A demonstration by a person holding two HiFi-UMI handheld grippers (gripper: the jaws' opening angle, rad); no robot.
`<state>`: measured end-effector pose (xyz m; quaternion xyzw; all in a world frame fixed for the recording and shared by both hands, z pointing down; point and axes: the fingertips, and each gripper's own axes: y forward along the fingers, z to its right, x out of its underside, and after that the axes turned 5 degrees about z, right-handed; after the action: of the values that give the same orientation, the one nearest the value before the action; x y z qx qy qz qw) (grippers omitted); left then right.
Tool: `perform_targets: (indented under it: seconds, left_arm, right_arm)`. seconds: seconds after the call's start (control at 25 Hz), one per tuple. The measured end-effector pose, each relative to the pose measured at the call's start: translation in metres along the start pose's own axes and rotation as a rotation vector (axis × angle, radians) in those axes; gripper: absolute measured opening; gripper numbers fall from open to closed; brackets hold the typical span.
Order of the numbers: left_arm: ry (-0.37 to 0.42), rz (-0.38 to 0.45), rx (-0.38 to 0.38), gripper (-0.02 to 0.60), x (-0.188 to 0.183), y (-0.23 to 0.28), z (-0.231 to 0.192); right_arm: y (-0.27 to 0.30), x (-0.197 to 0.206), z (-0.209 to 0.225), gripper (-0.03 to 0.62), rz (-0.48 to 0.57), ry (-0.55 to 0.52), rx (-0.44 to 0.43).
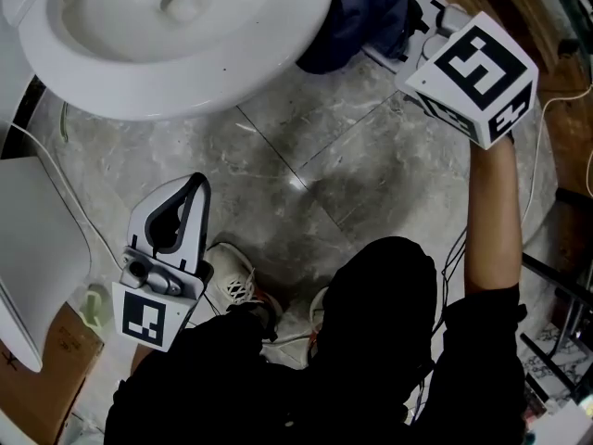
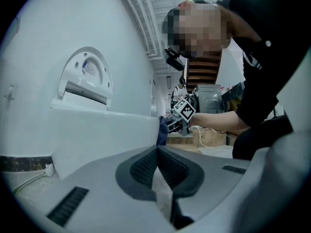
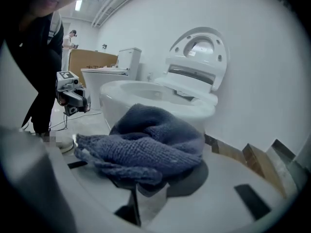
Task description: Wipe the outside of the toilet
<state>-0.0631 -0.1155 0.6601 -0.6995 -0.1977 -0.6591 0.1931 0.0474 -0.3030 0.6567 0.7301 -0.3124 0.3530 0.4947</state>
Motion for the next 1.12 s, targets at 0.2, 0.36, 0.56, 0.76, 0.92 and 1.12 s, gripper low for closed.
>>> perform_targets:
  seconds: [0.2,0.36,0.56,0.76,0.92,1.12]
  left_arm:
    - [-0.011,-0.005,0.008,0.011,0.003,0.002,-0.001]
    - [-0.016,-0.014,0.013,0.011,0.006,0.005,-0.001]
    - [-0.022,-0.023,0.020,0.011,0.011,0.006,-0.001]
    - [-0.028,-0.027,0.010,0.011,0.013,0.004,-0.007]
    - [-0.033,-0.028,-0.001,0.011,0.013,0.001,-0.010]
    - [-0.038,-0.031,-0.015,0.011,0.015,-0.005,-0.015]
  right_arm:
    - [0.008,0.004,0.004,0.107,0.004,0.007,0.057]
    - [0.020,0.019,0.004,0.107,-0.037,0.003,0.057]
    - [0.040,0.049,0.003,0.107,-0.089,0.025,0.067]
    - [0.061,0.076,0.001,0.106,-0.096,0.086,0.069]
    - [0.078,0.098,0.001,0.106,-0.128,0.102,0.086]
    - [0.097,0.125,-0.002,0.104,-0.161,0.125,0.093]
